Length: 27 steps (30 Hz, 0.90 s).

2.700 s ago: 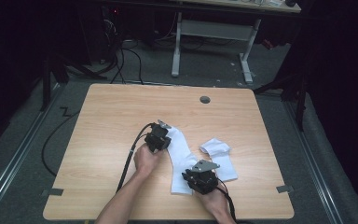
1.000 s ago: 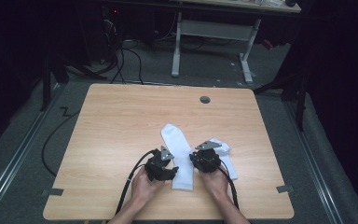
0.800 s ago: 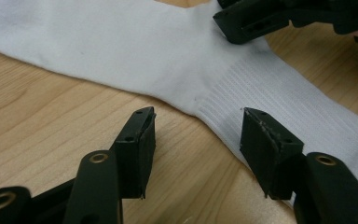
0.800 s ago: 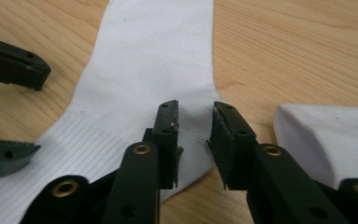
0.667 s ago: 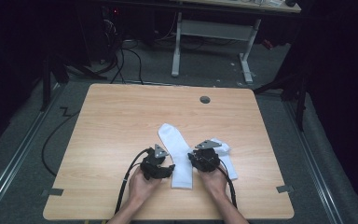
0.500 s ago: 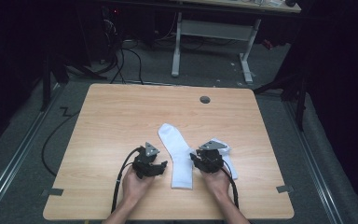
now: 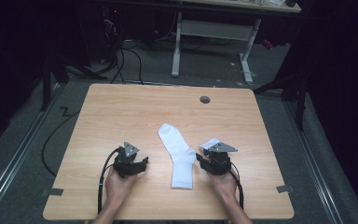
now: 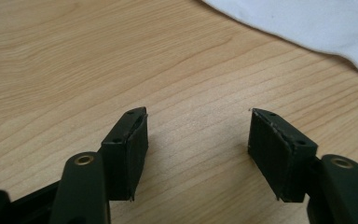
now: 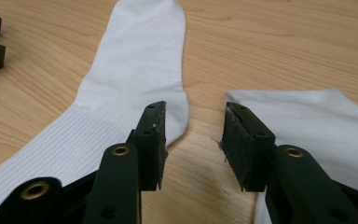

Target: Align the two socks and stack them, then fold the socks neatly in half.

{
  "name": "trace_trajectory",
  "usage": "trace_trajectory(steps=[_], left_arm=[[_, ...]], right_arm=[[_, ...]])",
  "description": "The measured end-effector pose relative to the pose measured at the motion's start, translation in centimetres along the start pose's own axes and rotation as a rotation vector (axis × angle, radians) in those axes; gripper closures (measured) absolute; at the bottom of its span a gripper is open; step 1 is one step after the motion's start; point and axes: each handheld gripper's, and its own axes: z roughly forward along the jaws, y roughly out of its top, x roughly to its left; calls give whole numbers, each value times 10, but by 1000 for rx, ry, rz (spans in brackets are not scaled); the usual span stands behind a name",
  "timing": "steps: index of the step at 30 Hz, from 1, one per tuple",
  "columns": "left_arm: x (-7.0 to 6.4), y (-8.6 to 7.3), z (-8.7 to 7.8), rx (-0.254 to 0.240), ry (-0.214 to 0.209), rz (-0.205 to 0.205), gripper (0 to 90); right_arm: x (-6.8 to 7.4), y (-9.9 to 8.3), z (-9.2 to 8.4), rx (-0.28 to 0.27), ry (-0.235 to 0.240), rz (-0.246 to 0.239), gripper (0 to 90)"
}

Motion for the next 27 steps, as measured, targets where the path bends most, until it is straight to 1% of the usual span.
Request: trace_trajectory(steps=[8, 11, 15, 18, 27], left_arm=[[1, 0, 0, 3, 0, 0, 358], [0, 0, 0, 4, -1, 1, 352], [0, 0, 0, 3, -3, 2, 348], [0, 0, 0, 4, -4, 3, 344], [0, 0, 0, 5, -6, 4, 339]], right_arm=[[-11, -4, -19, -16, -46, -22, 582], [-18, -5, -26, -1, -67, -24, 599], [-28, -9, -32, 12, -89, -8, 597], [-34, -11, -36, 19, -114, -15, 595], [-51, -14, -44, 9, -145, 13, 574]])
